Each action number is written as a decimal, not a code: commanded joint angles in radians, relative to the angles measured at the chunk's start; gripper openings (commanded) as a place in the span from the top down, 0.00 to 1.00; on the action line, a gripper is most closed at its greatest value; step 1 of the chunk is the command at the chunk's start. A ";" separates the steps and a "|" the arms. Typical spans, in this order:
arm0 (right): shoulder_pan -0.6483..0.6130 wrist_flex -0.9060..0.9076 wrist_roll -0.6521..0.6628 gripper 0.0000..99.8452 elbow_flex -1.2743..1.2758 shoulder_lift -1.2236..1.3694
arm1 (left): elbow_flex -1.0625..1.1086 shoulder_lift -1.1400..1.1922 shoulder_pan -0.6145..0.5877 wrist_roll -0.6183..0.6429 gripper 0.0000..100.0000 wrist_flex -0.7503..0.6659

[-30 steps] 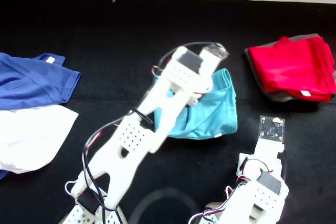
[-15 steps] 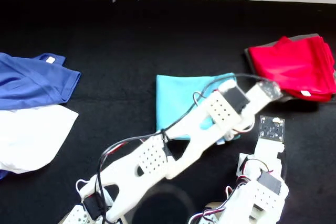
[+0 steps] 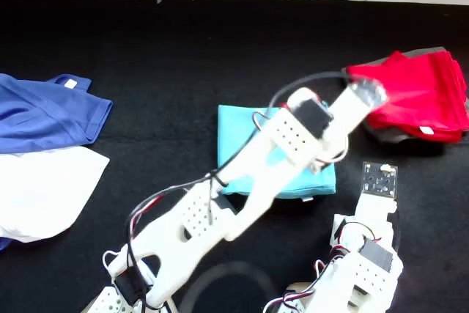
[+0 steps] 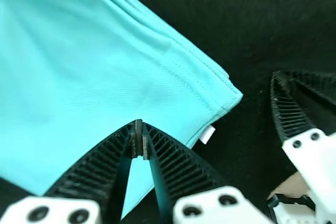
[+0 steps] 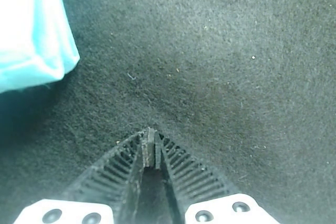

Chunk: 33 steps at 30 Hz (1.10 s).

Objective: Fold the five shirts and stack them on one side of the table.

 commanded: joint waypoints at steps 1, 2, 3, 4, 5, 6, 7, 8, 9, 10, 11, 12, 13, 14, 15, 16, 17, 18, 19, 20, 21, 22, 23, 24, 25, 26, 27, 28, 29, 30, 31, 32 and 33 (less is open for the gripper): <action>0.025 -0.024 -0.005 0.99 0.025 -0.002 | -0.031 0.045 -0.050 0.000 0.99 -0.020; 0.025 -0.024 -0.005 0.99 0.025 -0.002 | -0.031 0.054 -0.081 0.000 0.99 -0.031; 0.025 -0.024 -0.005 0.99 0.025 -0.002 | -0.031 0.065 -0.114 0.000 0.99 -0.043; 0.025 -0.024 -0.005 0.99 0.025 -0.002 | -0.030 0.071 -0.148 0.002 0.99 -0.054; 0.025 -0.024 -0.005 0.99 0.025 -0.002 | -0.030 0.079 -0.180 0.002 0.99 -0.061; 0.025 -0.024 -0.005 0.99 0.024 -0.002 | -0.030 0.085 -0.206 0.003 0.99 -0.066; 0.025 -0.021 -0.005 0.99 0.021 -0.002 | -0.030 0.088 -0.226 0.003 0.99 -0.068; 0.025 -0.018 -0.005 0.99 0.015 -0.002 | -0.030 0.090 -0.240 0.003 0.99 -0.066; 0.025 -0.007 -0.005 0.99 0.013 -0.002 | -0.031 0.087 -0.252 0.003 0.99 -0.061; 0.025 0.013 -0.005 0.99 -0.004 -0.004 | -0.031 0.081 -0.262 0.003 0.99 -0.060; 0.025 0.044 -0.005 0.99 -0.051 -0.005 | -0.031 0.068 -0.269 0.003 0.99 -0.060; 0.025 0.094 -0.005 0.99 -0.102 -0.012 | -0.031 0.054 -0.282 0.003 0.99 -0.058; 0.025 0.157 -0.005 0.99 -0.165 -0.019 | -0.030 0.041 -0.291 0.003 0.99 -0.058; 0.024 0.217 -0.005 0.99 -0.226 -0.030 | -0.030 0.031 -0.302 0.003 0.99 -0.055; 0.022 0.272 -0.005 0.99 -0.294 -0.042 | -0.030 0.024 -0.311 0.003 0.99 -0.046; 0.012 0.315 -0.005 0.99 -0.355 -0.051 | -0.028 0.021 -0.317 0.003 0.99 -0.038; -0.005 0.354 -0.005 0.99 -0.418 -0.053 | -0.027 0.021 -0.323 0.003 0.99 -0.026; -0.027 0.380 -0.005 0.99 -0.469 -0.051 | -0.027 0.021 -0.329 0.005 0.99 -0.011; -0.056 0.401 -0.005 0.97 -0.513 -0.042 | -0.024 0.019 -0.335 0.006 0.99 0.000; -0.085 0.414 -0.005 0.94 -0.550 -0.027 | -0.024 0.015 -0.341 0.008 0.99 0.003; -0.113 0.423 -0.009 0.91 -0.584 -0.002 | -0.027 0.012 -0.349 0.008 0.99 0.005; -0.136 0.423 -0.031 0.89 -0.615 0.030 | -0.030 0.010 -0.355 0.008 0.99 0.005; -0.153 0.421 -0.064 0.87 -0.647 0.074 | -0.027 -0.004 -0.360 0.008 0.99 0.005; -0.170 0.421 -0.092 0.86 -0.691 0.125 | -0.019 -0.022 -0.361 0.009 0.99 0.006; -0.185 0.423 -0.120 0.86 -0.748 0.189 | 0.005 -0.047 -0.361 0.009 0.99 0.009; -0.205 0.430 -0.146 0.86 -0.800 0.254 | 0.044 -0.076 -0.364 0.011 0.99 0.011; -0.228 0.444 -0.170 0.86 -0.866 0.326 | 0.090 -0.119 -0.366 0.011 0.99 0.011; -0.254 0.461 -0.189 0.86 -0.929 0.397 | 0.145 -0.166 -0.372 0.011 0.99 0.011; -0.288 0.486 -0.207 0.86 -1.000 0.473 | 0.216 -0.220 -0.383 0.011 0.99 0.008; -0.323 0.510 -0.226 0.85 -1.069 0.544 | 0.280 -0.275 -0.394 0.023 0.99 0.006; -0.360 0.530 -0.242 0.84 -1.136 0.619 | 0.344 -0.332 -0.414 0.041 0.99 0.006; -0.390 0.545 -0.261 0.82 -1.198 0.688 | 0.407 -0.384 -0.435 0.051 0.99 0.005; -0.418 0.553 -0.281 0.80 -1.256 0.757 | 0.467 -0.437 -0.458 0.052 0.99 0.005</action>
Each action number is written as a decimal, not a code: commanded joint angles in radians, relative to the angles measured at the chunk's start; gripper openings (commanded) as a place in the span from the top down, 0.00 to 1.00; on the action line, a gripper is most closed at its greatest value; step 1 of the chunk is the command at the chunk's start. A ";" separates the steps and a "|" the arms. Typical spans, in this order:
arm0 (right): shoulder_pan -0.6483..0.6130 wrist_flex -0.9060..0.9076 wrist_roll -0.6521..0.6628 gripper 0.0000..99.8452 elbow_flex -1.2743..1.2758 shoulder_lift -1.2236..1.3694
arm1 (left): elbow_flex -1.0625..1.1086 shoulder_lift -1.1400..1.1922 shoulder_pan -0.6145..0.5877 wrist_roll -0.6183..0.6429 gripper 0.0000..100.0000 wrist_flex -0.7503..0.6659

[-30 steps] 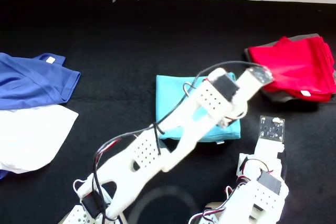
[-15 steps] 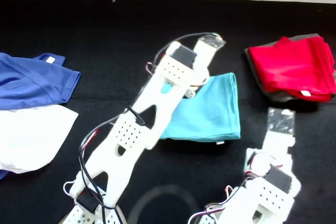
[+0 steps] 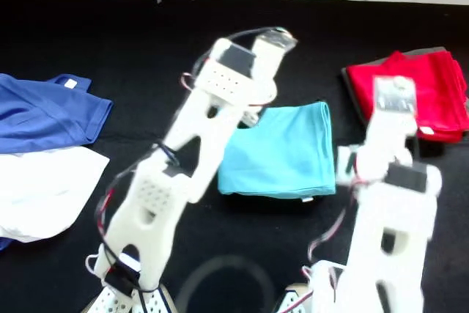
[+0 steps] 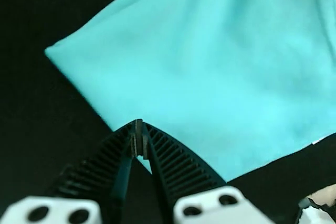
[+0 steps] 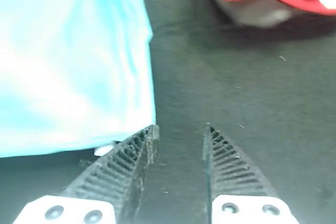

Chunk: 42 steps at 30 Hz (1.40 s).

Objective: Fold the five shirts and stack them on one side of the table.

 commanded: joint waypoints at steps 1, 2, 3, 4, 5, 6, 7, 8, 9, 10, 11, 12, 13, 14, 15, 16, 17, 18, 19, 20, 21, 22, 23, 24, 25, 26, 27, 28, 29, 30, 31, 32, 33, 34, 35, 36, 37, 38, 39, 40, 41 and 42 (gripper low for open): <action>-0.102 0.035 -0.071 0.78 -0.262 0.257 | 0.200 -0.243 -0.084 0.018 0.99 0.006; -0.117 0.035 -0.084 0.76 -0.311 0.325 | 0.252 -0.286 -0.110 0.018 0.99 0.006; -0.128 0.031 -0.095 0.75 -0.355 0.389 | 0.297 -0.323 -0.137 0.018 0.99 0.006; -0.137 0.028 -0.107 0.74 -0.398 0.452 | 0.338 -0.354 -0.162 0.017 0.99 0.005; -0.142 0.027 -0.121 0.74 -0.437 0.513 | 0.372 -0.383 -0.189 0.017 0.99 0.005; -0.150 0.027 -0.137 0.74 -0.476 0.576 | 0.400 -0.406 -0.217 0.009 0.99 0.005; -0.154 0.027 -0.153 0.74 -0.513 0.633 | 0.423 -0.424 -0.245 -0.006 0.99 0.005; -0.162 0.027 -0.169 0.74 -0.553 0.690 | 0.441 -0.438 -0.269 -0.021 0.99 0.005; -0.168 0.027 -0.183 0.74 -0.591 0.745 | 0.455 -0.452 -0.297 -0.031 0.99 0.005; -0.171 0.030 -0.195 0.74 -0.630 0.797 | 0.469 -0.463 -0.321 -0.037 0.99 0.005; -0.174 0.030 -0.204 0.74 -0.665 0.842 | 0.478 -0.473 -0.344 -0.038 0.99 0.005; -0.177 0.033 -0.213 0.74 -0.696 0.888 | 0.486 -0.481 -0.369 -0.038 0.99 0.005; -0.179 0.035 -0.216 0.74 -0.725 0.924 | 0.490 -0.489 -0.389 -0.038 0.99 0.005; -0.180 0.035 -0.224 0.74 -0.750 0.961 | 0.496 -0.495 -0.407 -0.038 0.99 0.005; -0.180 0.035 -0.229 0.74 -0.769 0.993 | 0.501 -0.501 -0.423 -0.038 0.99 0.005; -0.180 0.035 -0.227 0.74 -0.788 1.023 | 0.507 -0.506 -0.437 -0.038 0.99 0.005; -0.180 0.035 -0.227 0.74 -0.803 1.047 | 0.510 -0.512 -0.446 -0.038 0.99 0.005; -0.179 0.035 -0.227 0.74 -0.814 1.067 | 0.516 -0.518 -0.453 -0.038 0.99 0.005; -0.179 0.035 -0.227 0.74 -0.823 1.084 | 0.521 -0.526 -0.461 -0.038 0.99 0.005; -0.180 0.030 -0.227 0.74 -0.829 1.099 | 0.526 -0.533 -0.466 -0.038 0.99 0.005; -0.185 0.027 -0.227 0.74 -0.832 1.115 | 0.532 -0.539 -0.466 -0.038 0.99 0.005; -0.196 0.027 -0.227 0.74 -0.840 1.132 | 0.538 -0.547 -0.470 -0.038 0.99 0.005; -0.203 0.027 -0.227 0.74 -0.849 1.148 | 0.544 -0.555 -0.472 -0.038 0.99 0.005; -0.213 0.027 -0.227 0.74 -0.858 1.165 | 0.552 -0.561 -0.473 -0.038 0.99 0.005; -0.220 0.027 -0.227 0.74 -0.866 1.184 | 0.559 -0.568 -0.479 -0.038 0.99 0.005; -0.223 0.027 -0.227 0.74 -0.874 1.202 | 0.564 -0.575 -0.483 -0.038 0.99 0.005; -0.225 0.027 -0.227 0.74 -0.878 1.221 | 0.564 -0.578 -0.484 -0.038 0.99 0.005; -0.225 0.027 -0.229 0.74 -0.886 1.241 | 0.564 -0.581 -0.492 -0.038 0.99 0.005; -0.225 0.027 -0.245 0.74 -0.895 1.260 | 0.561 -0.582 -0.496 -0.038 0.99 0.005; -0.225 0.027 -0.261 0.74 -0.903 1.280 | 0.559 -0.587 -0.503 -0.038 0.99 0.005; -0.225 0.028 -0.264 0.74 -0.912 1.297 | 0.559 -0.590 -0.504 -0.038 0.99 0.005; -0.225 0.028 -0.264 0.74 -0.918 1.314 | 0.559 -0.595 -0.510 -0.038 0.99 0.005; -0.225 0.030 -0.261 0.74 -0.928 1.330 | 0.561 -0.601 -0.513 -0.038 0.99 0.005; -0.225 0.035 -0.261 0.74 -0.935 1.345 | 0.561 -0.607 -0.515 -0.038 0.99 0.005; -0.225 0.035 -0.261 0.77 -0.943 1.359 | 0.562 -0.615 -0.515 -0.038 0.99 0.005; -0.225 0.036 -0.261 0.82 -0.949 1.372 | 0.562 -0.621 -0.515 -0.038 0.99 0.005; -0.223 0.036 -0.262 0.89 -0.951 1.383 | 0.562 -0.627 -0.515 -0.038 0.99 0.005; -0.220 0.036 -0.264 0.97 -0.951 1.392 | 0.562 -0.634 -0.515 -0.038 0.99 0.005; -0.220 0.036 -0.262 1.00 -0.952 1.400 | 0.562 -0.641 -0.515 -0.038 0.99 0.005; -0.219 0.038 -0.262 0.97 -0.952 1.402 | 0.562 -0.647 -0.515 -0.038 0.99 0.005; -0.217 0.038 -0.262 0.98 -0.952 1.402 | 0.562 -0.653 -0.515 -0.038 0.99 0.005; -0.211 0.038 -0.261 1.00 -0.955 1.397 | 0.562 -0.657 -0.515 -0.038 0.99 0.005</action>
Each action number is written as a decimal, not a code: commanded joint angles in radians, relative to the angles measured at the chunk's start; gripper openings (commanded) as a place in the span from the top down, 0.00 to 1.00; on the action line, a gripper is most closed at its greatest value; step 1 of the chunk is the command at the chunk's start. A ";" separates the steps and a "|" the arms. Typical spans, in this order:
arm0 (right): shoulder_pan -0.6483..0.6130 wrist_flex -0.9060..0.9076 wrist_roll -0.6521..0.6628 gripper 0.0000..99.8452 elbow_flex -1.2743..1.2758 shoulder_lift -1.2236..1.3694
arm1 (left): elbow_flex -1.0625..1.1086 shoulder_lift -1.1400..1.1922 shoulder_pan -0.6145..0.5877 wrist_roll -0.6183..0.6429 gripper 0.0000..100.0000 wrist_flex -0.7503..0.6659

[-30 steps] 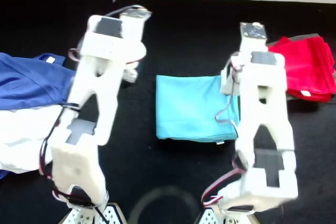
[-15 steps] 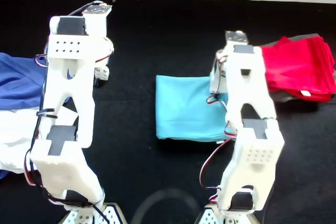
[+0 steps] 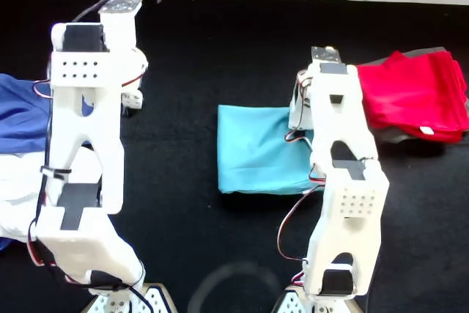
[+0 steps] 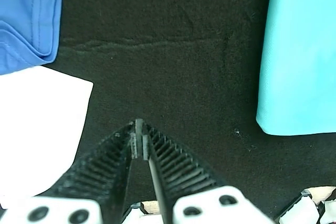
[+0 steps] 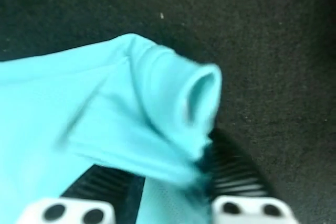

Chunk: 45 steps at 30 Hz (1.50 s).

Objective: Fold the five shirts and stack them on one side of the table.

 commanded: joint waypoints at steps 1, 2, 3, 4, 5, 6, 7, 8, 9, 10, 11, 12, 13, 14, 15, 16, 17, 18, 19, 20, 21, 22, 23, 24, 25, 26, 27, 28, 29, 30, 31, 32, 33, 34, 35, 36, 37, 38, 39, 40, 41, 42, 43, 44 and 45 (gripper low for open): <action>0.008 0.007 -0.009 1.00 -0.012 0.002 | -0.004 -0.065 -0.013 -0.009 0.99 0.003; 0.016 0.007 -0.009 0.99 -0.012 -0.018 | -0.004 -0.067 -0.013 -0.009 0.99 0.003; 0.019 0.008 -0.008 0.99 -0.012 -0.044 | -0.004 -0.067 -0.013 -0.009 0.99 0.003; 0.028 0.019 -0.003 0.99 -0.012 -0.076 | -0.004 -0.062 -0.013 -0.009 0.99 0.003; 0.035 0.028 0.021 0.99 -0.012 -0.113 | -0.004 -0.058 -0.013 -0.009 0.99 0.003; 0.041 0.035 0.057 0.99 -0.013 -0.156 | -0.002 -0.056 -0.013 -0.009 0.99 0.003; 0.051 0.035 0.098 0.99 -0.013 -0.202 | -0.002 -0.056 -0.013 -0.009 0.99 0.003; 0.068 0.035 0.141 0.99 -0.013 -0.248 | -0.002 -0.056 -0.013 -0.009 0.99 0.003; 0.085 0.035 0.181 0.99 -0.013 -0.295 | -0.002 -0.056 -0.013 -0.009 0.99 0.003; 0.105 0.035 0.222 0.99 -0.019 -0.340 | -0.002 -0.056 -0.013 -0.009 0.99 0.003; 0.127 0.035 0.259 0.99 -0.036 -0.375 | -0.002 -0.056 -0.013 -0.009 0.99 -0.002; 0.150 0.035 0.293 0.99 -0.054 -0.409 | -0.001 -0.056 -0.013 -0.009 0.99 -0.008; 0.176 0.035 0.322 0.99 -0.076 -0.435 | -0.001 -0.056 -0.013 -0.009 0.99 -0.011; 0.199 0.036 0.351 0.99 -0.102 -0.455 | -0.001 -0.056 -0.013 -0.009 0.99 -0.012; 0.222 0.038 0.379 0.99 -0.131 -0.472 | -0.001 -0.056 -0.013 -0.009 0.99 -0.012; 0.245 0.045 0.405 0.99 -0.168 -0.481 | -0.001 -0.056 -0.012 -0.008 0.99 -0.012; 0.263 0.059 0.434 0.99 -0.211 -0.484 | -0.001 -0.056 -0.012 -0.008 0.99 -0.012; 0.282 0.077 0.462 0.99 -0.263 -0.483 | -0.001 -0.056 -0.012 -0.008 0.99 -0.012; 0.297 0.094 0.488 0.99 -0.312 -0.481 | -0.001 -0.056 -0.012 -0.008 0.99 -0.012; 0.312 0.107 0.514 0.99 -0.355 -0.478 | -0.001 -0.056 -0.012 -0.008 0.99 -0.012; 0.326 0.116 0.537 0.99 -0.394 -0.469 | -0.001 -0.056 -0.012 -0.008 0.99 -0.012; 0.341 0.125 0.562 0.99 -0.432 -0.455 | -0.001 -0.056 -0.012 -0.006 0.99 -0.012; 0.355 0.133 0.585 0.99 -0.461 -0.438 | -0.001 -0.056 -0.012 -0.006 0.99 -0.012; 0.372 0.134 0.609 0.99 -0.487 -0.418 | -0.001 -0.056 -0.012 -0.005 0.99 -0.012; 0.389 0.134 0.631 0.99 -0.510 -0.397 | -0.001 -0.056 -0.012 -0.005 0.99 -0.012; 0.409 0.133 0.651 0.99 -0.532 -0.372 | -0.001 -0.056 -0.012 -0.005 0.99 -0.012; 0.427 0.128 0.671 0.99 -0.550 -0.349 | -0.001 -0.058 -0.012 -0.005 0.99 -0.012; 0.444 0.125 0.695 0.99 -0.572 -0.321 | -0.001 -0.058 -0.012 -0.005 0.99 -0.012; 0.461 0.116 0.723 0.99 -0.593 -0.291 | -0.001 -0.059 -0.012 -0.005 0.99 -0.011; 0.476 0.104 0.746 0.99 -0.613 -0.259 | -0.001 -0.061 -0.012 -0.005 0.99 -0.011; 0.492 0.084 0.767 0.99 -0.631 -0.225 | -0.001 -0.061 -0.012 -0.005 0.99 -0.011; 0.507 0.056 0.787 0.99 -0.653 -0.189 | -0.001 -0.061 -0.012 -0.005 0.99 -0.011; 0.522 0.027 0.801 0.99 -0.674 -0.154 | -0.001 -0.061 -0.012 -0.005 0.99 -0.011; 0.535 -0.008 0.810 0.99 -0.694 -0.119 | -0.001 -0.061 -0.012 -0.005 0.99 -0.011; 0.545 -0.048 0.813 0.99 -0.713 -0.087 | -0.001 -0.061 -0.012 -0.005 0.99 -0.011; 0.556 -0.091 0.813 0.99 -0.731 -0.051 | -0.001 -0.061 -0.012 -0.003 0.99 -0.011; 0.564 -0.133 0.813 0.99 -0.750 -0.021 | -0.001 -0.061 -0.012 -0.003 0.99 -0.011; 0.568 -0.173 0.813 0.99 -0.766 0.012 | -0.001 -0.061 -0.012 -0.003 0.99 -0.011; 0.572 -0.205 0.813 0.99 -0.782 0.039 | -0.001 -0.061 -0.012 -0.003 0.99 -0.011; 0.573 -0.234 0.813 0.99 -0.796 0.065 | -0.001 -0.061 -0.012 -0.003 0.99 -0.009; 0.575 -0.260 0.813 0.99 -0.808 0.090 | -0.001 -0.062 -0.013 -0.003 0.99 -0.009; 0.575 -0.286 0.813 0.99 -0.820 0.113 | -0.001 -0.064 -0.013 -0.003 0.99 -0.009; 0.572 -0.311 0.813 0.99 -0.826 0.134 | -0.001 -0.064 -0.013 -0.003 0.99 -0.008; 0.570 -0.328 0.813 0.99 -0.831 0.154 | -0.001 -0.064 -0.013 -0.003 0.99 -0.008; 0.567 -0.341 0.813 0.99 -0.832 0.174 | -0.001 -0.064 -0.013 -0.003 0.99 -0.006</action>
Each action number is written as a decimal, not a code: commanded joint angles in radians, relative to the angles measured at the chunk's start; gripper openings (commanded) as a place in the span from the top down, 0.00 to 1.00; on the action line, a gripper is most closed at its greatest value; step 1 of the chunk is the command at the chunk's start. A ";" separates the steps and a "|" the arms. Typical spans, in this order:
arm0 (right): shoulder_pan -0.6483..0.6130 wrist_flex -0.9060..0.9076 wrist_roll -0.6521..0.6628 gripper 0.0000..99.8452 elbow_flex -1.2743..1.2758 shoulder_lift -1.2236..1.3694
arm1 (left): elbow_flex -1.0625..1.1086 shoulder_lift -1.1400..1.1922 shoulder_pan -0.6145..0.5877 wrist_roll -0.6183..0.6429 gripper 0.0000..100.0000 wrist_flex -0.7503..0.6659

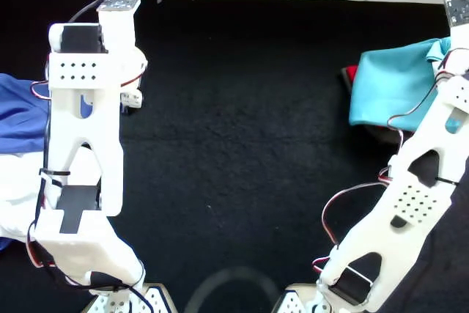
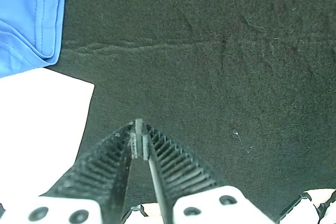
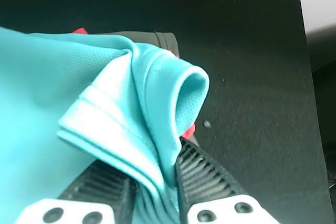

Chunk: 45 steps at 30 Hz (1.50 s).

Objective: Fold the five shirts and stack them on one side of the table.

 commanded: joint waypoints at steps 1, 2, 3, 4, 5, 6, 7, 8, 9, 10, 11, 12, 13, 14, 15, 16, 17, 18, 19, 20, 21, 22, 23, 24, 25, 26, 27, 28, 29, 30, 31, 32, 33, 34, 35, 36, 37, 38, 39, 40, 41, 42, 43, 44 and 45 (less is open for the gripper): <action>-0.001 -0.076 0.011 0.99 -0.064 0.028 | -0.001 -0.050 -0.013 -0.003 0.99 -0.003; -0.002 -0.088 0.011 0.99 -0.064 0.044 | -0.001 -0.051 -0.013 -0.003 0.99 -0.003; -0.004 -0.107 0.011 0.99 -0.064 0.058 | -0.001 -0.051 -0.013 -0.003 0.99 -0.003; -0.005 -0.128 0.011 0.99 -0.064 0.070 | -0.001 -0.051 -0.013 -0.003 0.99 -0.002; -0.005 -0.150 0.009 0.99 -0.064 0.081 | -0.001 -0.051 -0.013 -0.006 0.99 -0.002; -0.007 -0.163 0.008 0.99 -0.064 0.087 | -0.001 -0.051 -0.013 -0.006 0.99 -0.002; -0.008 -0.166 0.008 0.99 -0.064 0.091 | -0.001 -0.051 -0.013 -0.008 0.99 -0.002; -0.008 -0.160 0.008 0.98 -0.064 0.091 | -0.001 -0.051 -0.013 -0.008 0.99 -0.002; -0.012 -0.137 0.008 0.96 -0.064 0.091 | -0.001 -0.053 -0.013 -0.008 0.99 0.000; -0.012 -0.104 0.006 0.92 -0.065 0.091 | -0.001 -0.053 -0.013 -0.008 0.99 0.000; -0.012 -0.070 0.005 0.87 -0.067 0.085 | -0.002 -0.053 -0.013 -0.008 0.99 0.000; -0.010 -0.039 0.005 0.83 -0.074 0.077 | -0.002 -0.053 -0.013 -0.008 0.99 0.000; -0.010 -0.019 -0.011 0.79 -0.085 0.074 | -0.002 -0.053 -0.013 -0.008 0.99 0.000; -0.008 -0.010 -0.040 0.79 -0.093 0.071 | -0.002 -0.053 -0.013 -0.008 0.99 0.000; -0.005 -0.013 -0.083 0.79 -0.101 0.065 | -0.002 -0.053 -0.013 -0.008 0.99 0.000; -0.002 -0.016 -0.121 0.79 -0.114 0.062 | -0.002 -0.053 -0.013 -0.008 0.99 0.000; -0.002 -0.016 -0.160 0.79 -0.142 0.062 | -0.004 -0.053 -0.013 -0.008 0.99 0.000; -0.002 -0.016 -0.195 0.79 -0.179 0.064 | -0.005 -0.054 -0.013 -0.008 0.99 0.000; -0.005 -0.016 -0.235 0.79 -0.219 0.068 | -0.008 -0.054 -0.013 -0.008 0.99 0.000; -0.007 -0.016 -0.275 0.79 -0.252 0.070 | -0.008 -0.054 -0.013 -0.008 0.99 0.000; -0.008 -0.016 -0.316 0.79 -0.285 0.070 | -0.010 -0.062 -0.013 -0.008 0.99 0.000; -0.016 -0.016 -0.353 0.79 -0.315 0.070 | -0.008 -0.077 -0.013 -0.008 0.99 0.000; -0.021 -0.016 -0.385 0.79 -0.340 0.070 | -0.007 -0.094 -0.013 -0.008 0.99 0.000; -0.024 -0.016 -0.408 0.79 -0.364 0.070 | -0.008 -0.116 -0.013 -0.008 0.99 0.000; -0.028 -0.016 -0.428 0.79 -0.386 0.070 | -0.008 -0.142 -0.013 -0.008 0.99 -0.003; -0.033 -0.015 -0.436 0.80 -0.407 0.070 | -0.008 -0.170 -0.013 -0.009 0.99 -0.005; -0.036 -0.010 -0.436 0.81 -0.420 0.070 | -0.005 -0.197 -0.013 -0.009 0.99 -0.006; -0.039 -0.008 -0.434 0.85 -0.426 0.070 | -0.004 -0.219 -0.015 -0.014 0.99 -0.006; -0.039 -0.007 -0.434 0.90 -0.427 0.071 | -0.002 -0.236 -0.019 -0.032 0.99 -0.006; -0.041 -0.007 -0.433 0.97 -0.420 0.074 | -0.002 -0.251 -0.030 -0.052 0.99 -0.005; -0.041 -0.008 -0.422 1.00 -0.395 0.079 | -0.001 -0.259 -0.042 -0.066 0.99 -0.005; -0.042 -0.005 -0.402 0.98 -0.364 0.090 | -0.001 -0.259 -0.058 -0.069 0.99 -0.006; -0.045 -0.007 -0.382 0.98 -0.338 0.101 | -0.001 -0.259 -0.079 -0.071 0.99 -0.006; -0.045 -0.013 -0.365 0.99 -0.312 0.113 | -0.001 -0.259 -0.099 -0.071 0.99 -0.006; -0.045 -0.013 -0.353 0.99 -0.294 0.125 | -0.001 -0.257 -0.117 -0.071 0.99 -0.006; -0.044 -0.013 -0.347 0.99 -0.283 0.139 | 0.001 -0.257 -0.133 -0.072 0.99 -0.006; -0.042 -0.015 -0.342 0.99 -0.277 0.156 | 0.008 -0.257 -0.145 -0.072 0.99 -0.006; -0.039 -0.018 -0.342 0.99 -0.280 0.171 | 0.021 -0.259 -0.154 -0.072 0.99 -0.008; -0.035 -0.035 -0.344 0.99 -0.286 0.186 | 0.035 -0.259 -0.160 -0.072 0.99 -0.008; -0.028 -0.062 -0.344 0.99 -0.294 0.202 | 0.054 -0.259 -0.160 -0.072 0.99 -0.008; -0.019 -0.101 -0.344 0.99 -0.300 0.216 | 0.077 -0.259 -0.160 -0.074 0.99 -0.008; -0.008 -0.140 -0.344 0.99 -0.300 0.231 | 0.097 -0.262 -0.162 -0.074 0.99 -0.008; 0.002 -0.185 -0.344 0.99 -0.300 0.245 | 0.116 -0.265 -0.163 -0.074 0.99 -0.008; 0.016 -0.226 -0.344 0.99 -0.300 0.260 | 0.130 -0.268 -0.165 -0.074 0.99 -0.008; 0.028 -0.266 -0.344 0.99 -0.300 0.274 | 0.139 -0.268 -0.166 -0.074 0.99 -0.008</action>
